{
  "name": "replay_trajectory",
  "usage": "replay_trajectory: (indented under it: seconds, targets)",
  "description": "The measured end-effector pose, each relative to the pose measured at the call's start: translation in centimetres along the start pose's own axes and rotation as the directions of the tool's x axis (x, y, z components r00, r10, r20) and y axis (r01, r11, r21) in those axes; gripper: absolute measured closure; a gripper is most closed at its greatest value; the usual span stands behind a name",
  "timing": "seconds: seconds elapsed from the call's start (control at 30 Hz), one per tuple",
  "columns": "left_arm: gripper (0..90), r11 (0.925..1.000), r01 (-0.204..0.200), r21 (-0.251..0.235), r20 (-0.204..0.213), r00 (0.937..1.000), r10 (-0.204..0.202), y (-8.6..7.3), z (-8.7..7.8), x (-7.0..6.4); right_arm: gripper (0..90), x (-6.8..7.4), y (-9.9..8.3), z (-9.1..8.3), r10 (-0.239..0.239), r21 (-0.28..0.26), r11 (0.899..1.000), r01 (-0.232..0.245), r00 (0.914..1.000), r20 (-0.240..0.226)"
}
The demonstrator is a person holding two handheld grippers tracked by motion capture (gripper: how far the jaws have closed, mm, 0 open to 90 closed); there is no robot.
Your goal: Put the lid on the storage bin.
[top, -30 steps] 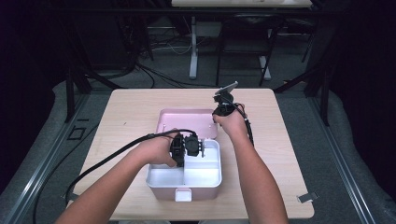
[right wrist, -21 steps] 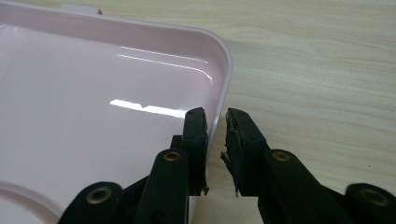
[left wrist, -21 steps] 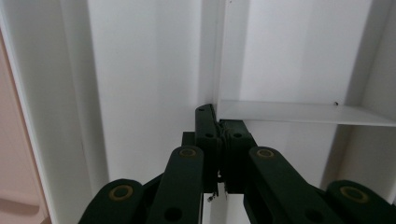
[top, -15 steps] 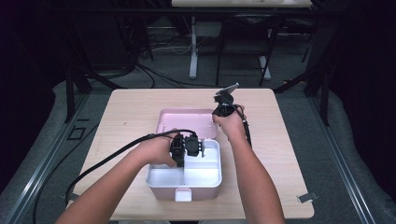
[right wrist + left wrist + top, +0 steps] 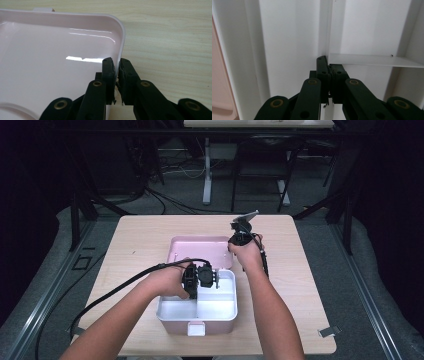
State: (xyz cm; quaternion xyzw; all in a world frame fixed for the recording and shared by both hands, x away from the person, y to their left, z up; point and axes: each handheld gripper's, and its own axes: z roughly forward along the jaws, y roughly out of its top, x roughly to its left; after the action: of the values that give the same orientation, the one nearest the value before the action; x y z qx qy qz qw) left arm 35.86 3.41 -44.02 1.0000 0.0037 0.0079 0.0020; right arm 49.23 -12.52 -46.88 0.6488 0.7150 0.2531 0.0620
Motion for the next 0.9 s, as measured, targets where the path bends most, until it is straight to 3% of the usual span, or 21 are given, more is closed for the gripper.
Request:
replay_trajectory:
  seconds: [0.63,0.9]
  targets:
    - [87.3,1.0,-0.002,-0.001,0.001,1.0,0.002,0.0,0.0,0.0,85.4,0.0,0.1,-0.6,0.016,-0.007,1.0,-0.016,0.9997,-0.016]
    - [87.3,1.0,-0.001,-0.001,0.002,1.0,0.001,0.0,0.0,0.0,86.5,0.2,0.0,-1.3,0.011,-0.041,0.999,-0.012,0.9999,-0.011]
